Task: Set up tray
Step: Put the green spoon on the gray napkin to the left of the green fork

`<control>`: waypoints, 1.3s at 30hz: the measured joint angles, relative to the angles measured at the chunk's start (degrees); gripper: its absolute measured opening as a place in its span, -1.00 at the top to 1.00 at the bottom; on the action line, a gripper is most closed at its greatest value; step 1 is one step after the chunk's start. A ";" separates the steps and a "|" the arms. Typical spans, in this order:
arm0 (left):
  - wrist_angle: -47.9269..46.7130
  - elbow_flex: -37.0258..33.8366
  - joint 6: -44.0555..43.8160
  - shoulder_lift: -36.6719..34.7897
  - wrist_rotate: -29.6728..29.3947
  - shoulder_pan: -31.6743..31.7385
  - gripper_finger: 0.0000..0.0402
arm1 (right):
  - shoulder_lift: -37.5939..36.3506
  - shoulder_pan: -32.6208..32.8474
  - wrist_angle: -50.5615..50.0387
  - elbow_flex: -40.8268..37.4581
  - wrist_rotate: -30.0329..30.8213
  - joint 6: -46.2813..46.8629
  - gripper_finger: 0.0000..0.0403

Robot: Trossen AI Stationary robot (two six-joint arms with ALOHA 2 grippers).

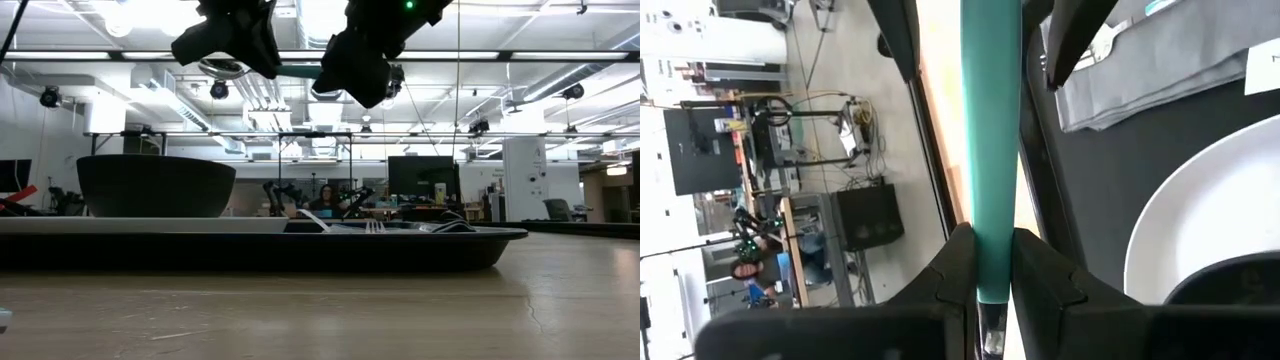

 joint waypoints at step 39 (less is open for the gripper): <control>-0.29 -0.07 -0.27 -0.50 0.69 0.00 0.55 | -0.02 -0.68 -0.13 0.48 -3.67 3.70 0.67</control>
